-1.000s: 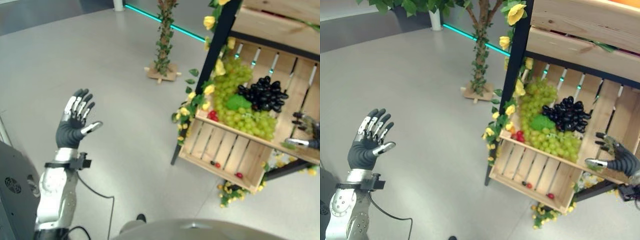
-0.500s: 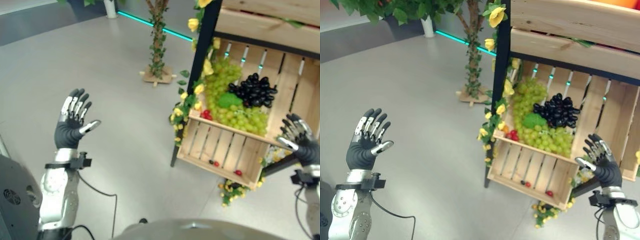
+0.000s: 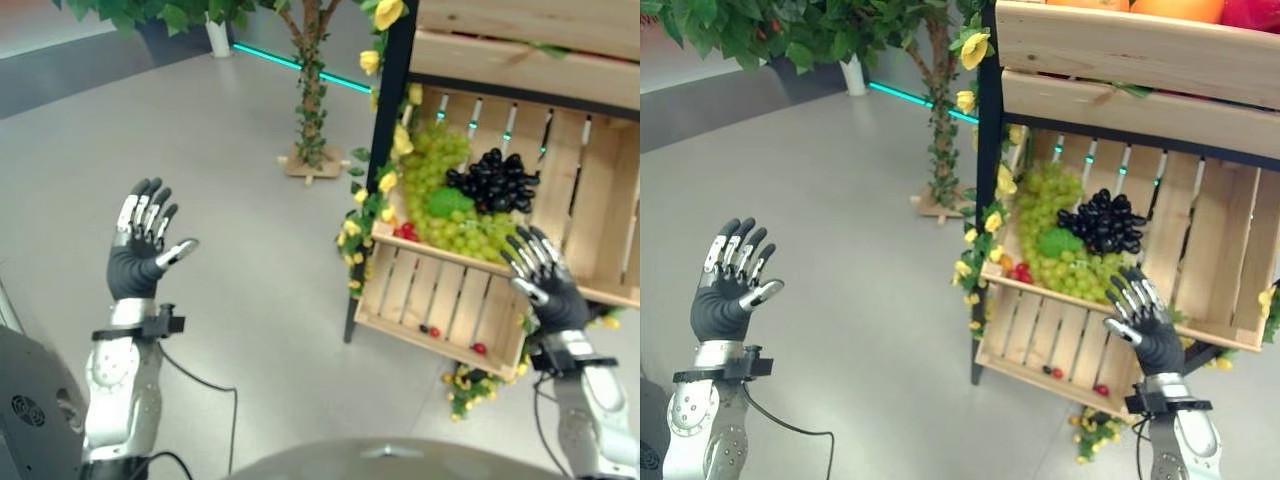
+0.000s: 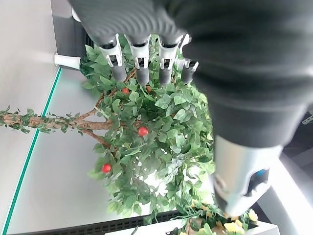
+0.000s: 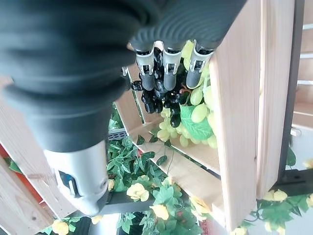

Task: Pick up the fruits from the basket on one side to the basket on the other side

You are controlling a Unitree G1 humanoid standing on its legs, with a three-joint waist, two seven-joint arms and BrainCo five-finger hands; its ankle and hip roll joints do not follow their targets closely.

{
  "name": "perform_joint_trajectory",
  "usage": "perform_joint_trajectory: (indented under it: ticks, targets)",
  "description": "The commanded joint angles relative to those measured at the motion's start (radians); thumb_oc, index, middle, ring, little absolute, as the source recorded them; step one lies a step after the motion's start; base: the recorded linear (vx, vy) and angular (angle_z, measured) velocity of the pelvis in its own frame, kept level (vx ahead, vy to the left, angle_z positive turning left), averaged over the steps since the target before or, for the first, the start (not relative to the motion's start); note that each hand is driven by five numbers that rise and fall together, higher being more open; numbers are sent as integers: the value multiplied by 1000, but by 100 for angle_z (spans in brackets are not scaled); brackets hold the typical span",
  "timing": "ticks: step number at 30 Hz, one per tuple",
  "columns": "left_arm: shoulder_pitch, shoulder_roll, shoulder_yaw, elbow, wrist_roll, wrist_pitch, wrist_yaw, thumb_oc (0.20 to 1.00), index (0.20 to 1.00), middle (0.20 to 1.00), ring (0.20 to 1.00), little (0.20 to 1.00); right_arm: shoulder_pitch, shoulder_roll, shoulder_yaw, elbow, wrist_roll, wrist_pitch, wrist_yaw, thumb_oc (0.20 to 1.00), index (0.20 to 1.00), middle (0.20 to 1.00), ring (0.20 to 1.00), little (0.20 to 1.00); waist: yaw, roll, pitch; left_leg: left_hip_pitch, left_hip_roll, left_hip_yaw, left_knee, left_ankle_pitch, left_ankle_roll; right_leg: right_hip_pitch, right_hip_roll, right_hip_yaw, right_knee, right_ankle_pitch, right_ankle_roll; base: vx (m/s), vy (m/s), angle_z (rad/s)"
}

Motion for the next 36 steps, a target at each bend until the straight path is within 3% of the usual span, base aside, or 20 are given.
perform_joint_trajectory:
  ticks: [1, 14, 18, 21, 23, 24, 25, 26, 27, 28, 29, 30, 32, 33, 34, 35, 36]
  targets:
    - [-36, 21, 9, 19, 28, -66, 6, 1000, 1000, 1000, 1000, 1000, -60, 5, -13, -68, 28, -52, -4, 1000, 1000, 1000, 1000, 1000, 2, -27, 18, 12, -31, -21, 0, -67, -2, 3, -10, -59, 77, -43, 77, 0, 0, 0]
    - [-30, 20, 8, 7, 9, -70, -15, 1000, 1000, 1000, 1000, 1000, -121, -18, 54, -128, 33, -37, 39, 1000, 1000, 1000, 1000, 1000, 42, -37, 40, 3, -29, -54, 10, -56, -10, 8, -13, -96, 94, -53, 69, -4, -17, 7]
    - [-31, 25, 4, -1, -7, -74, -27, 1000, 1000, 1000, 1000, 1000, -162, -26, 85, -145, 42, -36, 54, 1000, 1000, 1000, 1000, 1000, 75, -54, 59, -27, -27, -94, 31, -46, -22, 7, -14, -142, 95, -56, 63, -40, -80, 50]
    - [-68, 39, -13, -9, -27, -80, -33, 1000, 1000, 1000, 1000, 1000, -227, -48, 117, -148, 42, -47, 47, 1000, 1000, 1000, 1000, 1000, 132, -72, 94, -111, -38, -166, 78, -26, -41, -1, -24, -235, 81, -56, 59, -96, -96, 66]
    - [-77, 41, -17, -9, -34, -82, -34, 1000, 1000, 1000, 1000, 1000, -240, -56, 120, -145, 41, -52, 45, 1000, 1000, 1000, 1000, 1000, 138, -75, 100, -143, -47, -189, 104, -27, -41, -7, -29, -264, 82, -59, 59, -88, -36, 133]
    - [-98, 43, -24, -9, -43, -89, -36, 1000, 1000, 1000, 1000, 1000, -252, -77, 108, -154, 38, -58, 40, 1000, 1000, 1000, 1000, 1000, 138, -71, 117, -213, -55, -116, 166, -19, -45, -8, -47, -323, 79, -63, 60, -68, 34, 95]
    - [-99, 43, -24, -8, -42, -89, -36, 1000, 1000, 1000, 1000, 1000, -253, -77, 107, -154, 38, -58, 40, 1000, 1000, 1000, 1000, 1000, 136, -70, 115, -221, -55, -117, 175, -23, -45, -11, -47, -325, 80, -63, 60, -30, 119, 134]
    - [-114, 49, -28, 1, -50, -89, -39, 1000, 1000, 1000, 1000, 1000, -272, -97, 100, -154, 30, -69, 25, 1000, 1000, 1000, 1000, 1000, 97, -56, 103, -237, -14, 135, 207, -53, -25, -12, -54, -356, 93, -83, 68, 37, 93, 132]
    - [-114, 48, -26, 2, -51, -89, -40, 1000, 1000, 1000, 1000, 1000, -275, -98, 102, -153, 29, -70, 23, 1000, 1000, 1000, 1000, 1000, 101, -54, 102, -239, -11, 142, 211, -58, -23, -16, -54, -350, 96, -83, 68, 101, 193, 187]
    - [-120, 54, -37, 14, -43, -91, -40, 1000, 1000, 1000, 1000, 1000, -297, -95, 122, -154, 15, -73, 15, 1000, 1000, 1000, 1000, 1000, 104, -30, 87, -225, 17, 276, 193, -56, -11, -12, -46, -379, 101, -95, 58, 61, 111, 129]
    - [-120, 53, -38, 15, -42, -92, -39, 1000, 1000, 1000, 1000, 1000, -297, -95, 122, -154, 14, -73, 14, 1000, 1000, 1000, 1000, 1000, 105, -30, 87, -222, 16, 277, 186, -52, -10, -13, -45, -378, 101, -94, 57, 186, 194, 97]
    - [-117, 58, -27, 20, -30, -97, -26, 1000, 1000, 1000, 1000, 1000, -305, -78, 140, -141, 3, -65, 13, 1000, 1000, 1000, 1000, 1000, 135, -28, 81, -217, -14, 219, 177, -66, 0, 5, -52, -392, 126, -109, 52, 125, 98, 55]
    - [-118, 59, -17, 21, -26, -98, -19, 1000, 1000, 1000, 1000, 1000, -305, -68, 145, -137, -1, -64, 14, 1000, 1000, 1000, 1000, 1000, 132, -24, 78, -199, -20, 215, 162, -71, 11, 10, -62, -408, 166, -126, 54, 233, 193, 46]
    - [-128, 59, -14, 31, -16, -102, 0, 1000, 1000, 1000, 1000, 1000, -313, -44, 160, -122, -2, -62, 11, 1000, 1000, 1000, 1000, 1000, 143, -16, 69, -153, -41, 201, 134, -90, 40, 7, -111, -442, 291, -110, 71, 268, 249, 21]
    - [-128, 59, -14, 31, -15, -102, 2, 1000, 1000, 1000, 1000, 1000, -314, -43, 161, -121, -4, -63, 10, 1000, 1000, 1000, 1000, 1000, 140, -16, 71, -148, -47, 197, 129, -91, 46, 5, -122, -444, 310, -115, 79, 407, 322, 47]
    - [-138, 61, -18, 39, -5, -103, 17, 1000, 1000, 1000, 1000, 1000, -314, -35, 175, -123, -28, -58, 8, 1000, 1000, 1000, 1000, 1000, 127, -6, 73, -88, -75, 168, 113, -119, 72, -22, -187, -427, 458, -26, 115, 223, 203, 55]
    - [-138, 61, -18, 39, -3, -104, 19, 1000, 1000, 1000, 1000, 1000, -315, -35, 176, -124, -30, -57, 7, 1000, 1000, 1000, 1000, 1000, 122, -6, 77, -80, -83, 164, 107, -120, 79, -22, -200, -425, 476, -26, 128, 352, 307, 98]
